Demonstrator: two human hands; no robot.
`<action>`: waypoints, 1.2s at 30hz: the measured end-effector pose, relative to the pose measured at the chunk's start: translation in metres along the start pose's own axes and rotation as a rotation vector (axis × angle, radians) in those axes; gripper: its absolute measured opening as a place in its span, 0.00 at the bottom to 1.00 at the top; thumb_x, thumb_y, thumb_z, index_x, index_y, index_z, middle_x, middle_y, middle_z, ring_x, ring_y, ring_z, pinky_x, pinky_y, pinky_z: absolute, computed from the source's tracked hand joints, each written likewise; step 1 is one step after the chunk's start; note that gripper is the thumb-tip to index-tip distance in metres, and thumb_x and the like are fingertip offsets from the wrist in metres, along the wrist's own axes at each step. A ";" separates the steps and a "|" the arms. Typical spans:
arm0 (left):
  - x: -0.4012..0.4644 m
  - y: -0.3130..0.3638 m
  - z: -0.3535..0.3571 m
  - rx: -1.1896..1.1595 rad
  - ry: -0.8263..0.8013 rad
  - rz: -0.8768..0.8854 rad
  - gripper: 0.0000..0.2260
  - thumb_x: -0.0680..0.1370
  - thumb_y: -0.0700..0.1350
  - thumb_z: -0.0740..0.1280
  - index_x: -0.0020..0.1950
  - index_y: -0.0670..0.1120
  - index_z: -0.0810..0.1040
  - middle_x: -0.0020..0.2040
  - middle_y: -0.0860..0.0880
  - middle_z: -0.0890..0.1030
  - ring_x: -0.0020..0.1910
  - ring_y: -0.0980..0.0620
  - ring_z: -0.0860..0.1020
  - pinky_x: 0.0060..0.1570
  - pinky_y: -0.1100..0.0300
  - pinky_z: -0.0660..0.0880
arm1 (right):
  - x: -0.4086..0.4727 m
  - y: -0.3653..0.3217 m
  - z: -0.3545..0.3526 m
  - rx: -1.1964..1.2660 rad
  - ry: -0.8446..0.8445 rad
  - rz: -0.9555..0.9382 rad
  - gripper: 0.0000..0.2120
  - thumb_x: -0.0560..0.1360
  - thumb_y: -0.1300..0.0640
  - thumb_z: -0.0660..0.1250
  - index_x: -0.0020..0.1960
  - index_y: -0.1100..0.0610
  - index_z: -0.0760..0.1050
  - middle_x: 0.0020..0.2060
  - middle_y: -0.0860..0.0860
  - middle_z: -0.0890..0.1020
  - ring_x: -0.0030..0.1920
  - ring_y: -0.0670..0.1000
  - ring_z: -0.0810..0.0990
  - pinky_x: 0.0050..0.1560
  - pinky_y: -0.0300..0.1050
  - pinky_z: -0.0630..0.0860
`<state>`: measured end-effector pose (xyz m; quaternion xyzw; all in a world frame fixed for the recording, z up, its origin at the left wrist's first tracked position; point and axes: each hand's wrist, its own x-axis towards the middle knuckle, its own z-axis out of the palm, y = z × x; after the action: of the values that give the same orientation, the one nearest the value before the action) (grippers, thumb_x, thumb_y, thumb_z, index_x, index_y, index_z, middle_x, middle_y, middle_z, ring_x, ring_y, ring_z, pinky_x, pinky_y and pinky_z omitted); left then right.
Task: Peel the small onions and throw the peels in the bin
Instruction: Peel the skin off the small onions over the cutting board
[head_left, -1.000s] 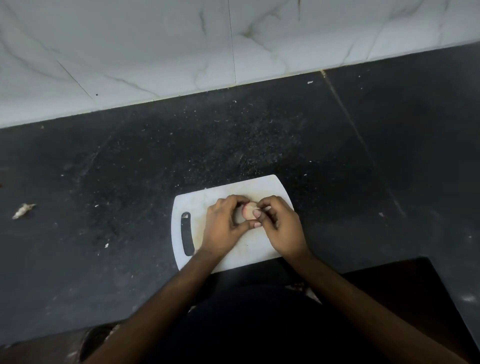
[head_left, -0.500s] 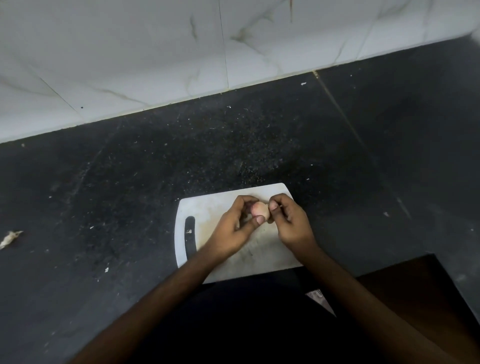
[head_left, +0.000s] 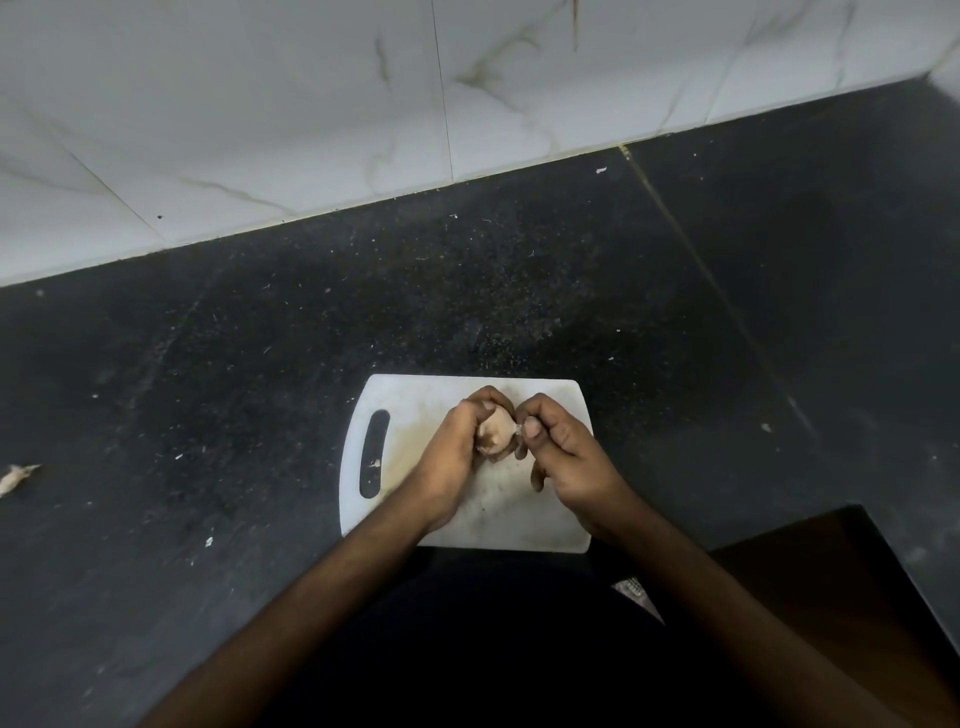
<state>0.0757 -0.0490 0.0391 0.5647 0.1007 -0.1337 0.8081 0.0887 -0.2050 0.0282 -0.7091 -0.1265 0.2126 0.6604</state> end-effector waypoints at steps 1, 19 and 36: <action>-0.001 0.002 0.001 -0.032 0.003 -0.014 0.12 0.76 0.45 0.54 0.43 0.43 0.74 0.32 0.43 0.76 0.32 0.48 0.72 0.38 0.54 0.67 | 0.001 -0.001 0.001 0.022 -0.013 0.017 0.10 0.86 0.57 0.57 0.52 0.61 0.73 0.39 0.46 0.79 0.42 0.45 0.76 0.33 0.40 0.73; -0.026 -0.001 -0.006 0.111 0.161 -0.012 0.22 0.83 0.58 0.59 0.54 0.40 0.81 0.42 0.37 0.83 0.36 0.49 0.76 0.39 0.56 0.71 | -0.013 0.002 0.002 -0.498 0.325 -0.103 0.10 0.84 0.55 0.64 0.62 0.53 0.80 0.48 0.43 0.85 0.47 0.43 0.84 0.43 0.46 0.84; -0.033 0.010 -0.007 0.162 0.051 0.093 0.14 0.86 0.47 0.59 0.68 0.44 0.76 0.47 0.41 0.82 0.41 0.48 0.78 0.42 0.56 0.75 | -0.018 -0.025 0.017 -0.342 0.281 -0.137 0.15 0.79 0.54 0.73 0.65 0.50 0.80 0.53 0.41 0.85 0.51 0.41 0.83 0.46 0.29 0.76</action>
<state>0.0477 -0.0356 0.0561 0.6354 0.0841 -0.0893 0.7624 0.0676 -0.1960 0.0552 -0.8229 -0.1153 0.0422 0.5547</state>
